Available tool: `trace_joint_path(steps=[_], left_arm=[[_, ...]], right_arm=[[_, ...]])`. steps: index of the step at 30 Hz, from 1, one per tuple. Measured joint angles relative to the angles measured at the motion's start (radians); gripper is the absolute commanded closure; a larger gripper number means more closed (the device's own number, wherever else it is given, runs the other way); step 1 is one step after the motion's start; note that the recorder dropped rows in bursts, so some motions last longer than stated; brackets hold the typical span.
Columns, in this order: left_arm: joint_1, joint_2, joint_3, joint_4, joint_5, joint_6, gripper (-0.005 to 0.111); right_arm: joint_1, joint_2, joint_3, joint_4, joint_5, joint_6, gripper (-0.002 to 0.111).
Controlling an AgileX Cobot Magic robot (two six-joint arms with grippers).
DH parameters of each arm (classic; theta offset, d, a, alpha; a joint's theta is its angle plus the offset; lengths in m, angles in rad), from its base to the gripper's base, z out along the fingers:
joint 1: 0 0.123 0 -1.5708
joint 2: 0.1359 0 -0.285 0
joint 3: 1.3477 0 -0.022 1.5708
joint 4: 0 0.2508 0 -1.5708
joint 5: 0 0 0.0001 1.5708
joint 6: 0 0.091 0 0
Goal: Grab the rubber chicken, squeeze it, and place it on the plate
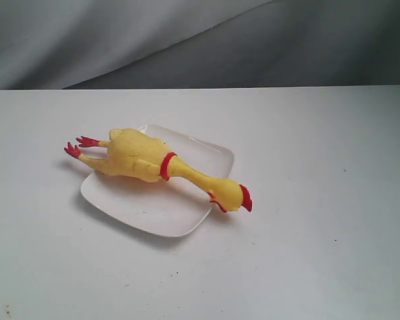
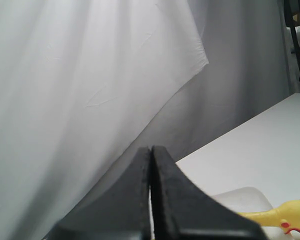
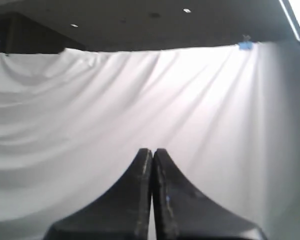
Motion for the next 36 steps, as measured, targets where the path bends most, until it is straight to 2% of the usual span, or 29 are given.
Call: trace_joint_path(steps=[3,7,12,20,29,36], left_arm=[[0.000,0.000,0.000,0.000,0.000,0.000,0.106],[0.000,0.000,0.000,0.000,0.000,0.000,0.106],[0.000,0.000,0.000,0.000,0.000,0.000,0.106],[0.000,0.000,0.000,0.000,0.000,0.000,0.106],[0.000,0.000,0.000,0.000,0.000,0.000,0.106],[0.000,0.000,0.000,0.000,0.000,0.000,0.106]], right_arm=[[-0.095,-0.029,0.077,-0.074,0.004,0.108,0.108],[-0.204,-0.092,0.238,-0.101,0.000,0.156,0.108],[-0.284,-0.188,0.467,-0.116,-0.020,0.191,0.108],[-0.290,-0.307,0.786,-0.163,-0.112,0.306,0.108],[-0.290,-0.316,0.944,-0.309,-0.129,0.331,0.108],[-0.290,-0.316,1.017,-0.342,-0.125,0.333,0.108]])
